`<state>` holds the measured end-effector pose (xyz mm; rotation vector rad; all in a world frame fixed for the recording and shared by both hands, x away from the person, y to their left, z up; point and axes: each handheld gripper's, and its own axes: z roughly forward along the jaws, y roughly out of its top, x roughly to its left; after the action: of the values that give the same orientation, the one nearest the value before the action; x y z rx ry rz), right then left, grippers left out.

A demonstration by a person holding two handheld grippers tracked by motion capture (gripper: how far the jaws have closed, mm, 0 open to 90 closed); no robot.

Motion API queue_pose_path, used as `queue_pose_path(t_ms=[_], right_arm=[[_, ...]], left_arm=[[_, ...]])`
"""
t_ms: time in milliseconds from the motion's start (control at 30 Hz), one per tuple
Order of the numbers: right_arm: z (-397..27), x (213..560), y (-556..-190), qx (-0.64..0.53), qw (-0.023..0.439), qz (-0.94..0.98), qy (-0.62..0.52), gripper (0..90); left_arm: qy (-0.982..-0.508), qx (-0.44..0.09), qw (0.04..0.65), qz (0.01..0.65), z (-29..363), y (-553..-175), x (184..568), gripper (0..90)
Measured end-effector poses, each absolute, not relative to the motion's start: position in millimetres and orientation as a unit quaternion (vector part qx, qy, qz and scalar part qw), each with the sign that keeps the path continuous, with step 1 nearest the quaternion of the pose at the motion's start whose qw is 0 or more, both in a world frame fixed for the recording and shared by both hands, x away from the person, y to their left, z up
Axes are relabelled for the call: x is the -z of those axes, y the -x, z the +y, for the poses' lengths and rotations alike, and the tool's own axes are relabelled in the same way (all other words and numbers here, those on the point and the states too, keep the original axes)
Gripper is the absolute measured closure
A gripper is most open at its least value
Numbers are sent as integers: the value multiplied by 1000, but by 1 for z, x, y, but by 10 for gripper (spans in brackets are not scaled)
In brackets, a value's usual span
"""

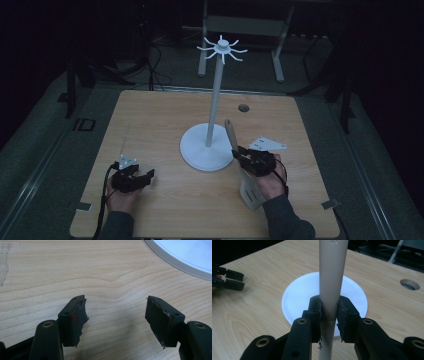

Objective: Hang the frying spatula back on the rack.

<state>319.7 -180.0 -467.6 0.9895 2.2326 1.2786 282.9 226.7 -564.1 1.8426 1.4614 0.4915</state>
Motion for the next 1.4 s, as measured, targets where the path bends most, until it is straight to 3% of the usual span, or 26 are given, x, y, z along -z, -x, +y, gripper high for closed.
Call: queue_pose_path(t_ms=[1400], right_arm=[[-168,440,-324,-532,215,754,-321,743]], left_arm=[[-714,-190,361,569,227,-283,563,334]])
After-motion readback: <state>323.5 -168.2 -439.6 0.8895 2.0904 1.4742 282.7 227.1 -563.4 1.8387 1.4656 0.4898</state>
